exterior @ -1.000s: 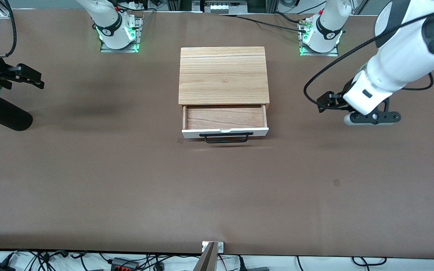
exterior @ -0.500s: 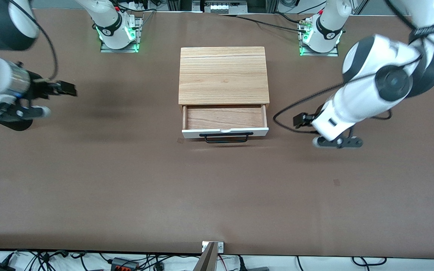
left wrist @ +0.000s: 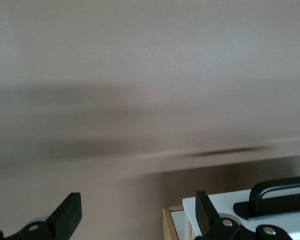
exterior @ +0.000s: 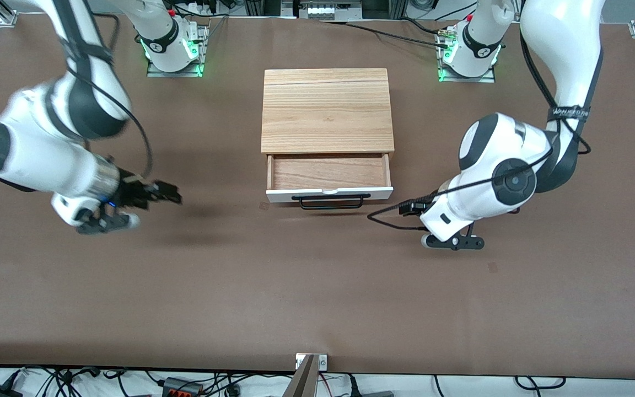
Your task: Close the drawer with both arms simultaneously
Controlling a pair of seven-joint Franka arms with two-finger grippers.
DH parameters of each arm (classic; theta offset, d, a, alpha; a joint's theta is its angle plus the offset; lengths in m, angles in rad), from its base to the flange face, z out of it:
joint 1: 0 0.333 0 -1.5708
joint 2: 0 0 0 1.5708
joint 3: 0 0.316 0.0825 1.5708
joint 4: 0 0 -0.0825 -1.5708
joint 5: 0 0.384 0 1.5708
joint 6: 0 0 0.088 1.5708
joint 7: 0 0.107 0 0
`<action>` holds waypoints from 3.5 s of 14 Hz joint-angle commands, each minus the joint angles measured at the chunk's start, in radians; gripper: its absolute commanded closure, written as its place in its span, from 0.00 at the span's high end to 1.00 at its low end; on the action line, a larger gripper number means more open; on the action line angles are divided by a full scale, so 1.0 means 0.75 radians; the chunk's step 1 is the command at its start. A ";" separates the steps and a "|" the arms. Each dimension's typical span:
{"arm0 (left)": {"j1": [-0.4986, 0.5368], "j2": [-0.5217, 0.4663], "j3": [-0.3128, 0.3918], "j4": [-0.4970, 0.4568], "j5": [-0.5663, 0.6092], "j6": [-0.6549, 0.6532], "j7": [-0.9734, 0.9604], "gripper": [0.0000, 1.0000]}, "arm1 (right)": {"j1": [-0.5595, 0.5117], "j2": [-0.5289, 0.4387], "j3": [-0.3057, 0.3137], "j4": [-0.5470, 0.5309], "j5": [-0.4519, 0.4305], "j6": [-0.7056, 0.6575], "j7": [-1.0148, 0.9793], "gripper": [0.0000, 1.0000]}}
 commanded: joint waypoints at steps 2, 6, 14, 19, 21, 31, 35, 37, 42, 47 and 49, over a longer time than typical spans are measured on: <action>-0.046 0.024 0.002 0.047 -0.011 -0.015 -0.006 1.00 | 0.137 0.139 -0.006 0.032 0.026 0.287 0.023 1.00; -0.089 0.053 0.002 0.031 -0.019 -0.027 -0.006 1.00 | 0.303 0.223 -0.006 0.032 0.014 0.473 0.440 1.00; -0.111 0.069 0.000 0.022 -0.019 -0.156 0.007 1.00 | 0.438 0.283 -0.008 -0.003 0.009 0.597 0.565 1.00; -0.148 0.071 0.000 0.020 -0.021 -0.264 0.009 1.00 | 0.481 0.272 -0.008 -0.028 0.007 0.470 0.565 1.00; -0.169 0.075 0.000 0.020 -0.030 -0.313 0.007 1.00 | 0.483 0.254 -0.008 -0.022 0.007 0.366 0.565 1.00; -0.189 0.149 0.000 0.018 -0.128 -0.490 0.009 1.00 | 0.506 0.193 -0.006 -0.015 0.003 -0.101 0.561 1.00; -0.185 0.159 0.000 0.030 -0.128 -0.510 0.009 1.00 | 0.540 0.195 -0.008 -0.017 0.003 -0.119 0.571 1.00; -0.175 0.161 0.000 0.039 -0.128 -0.506 0.011 1.00 | 0.542 0.193 -0.008 -0.017 0.001 -0.125 0.571 1.00; -0.171 0.163 0.002 0.037 -0.248 -0.506 0.011 1.00 | 0.542 0.176 -0.008 -0.013 0.001 -0.246 0.575 1.00; -0.169 0.155 0.012 0.047 -0.267 -0.508 0.009 1.00 | 0.532 0.162 -0.014 0.019 0.001 -0.256 0.559 1.00; -0.152 0.151 0.022 0.142 -0.257 -0.508 0.007 1.00 | 0.524 0.150 -0.020 0.066 -0.001 -0.256 0.557 1.00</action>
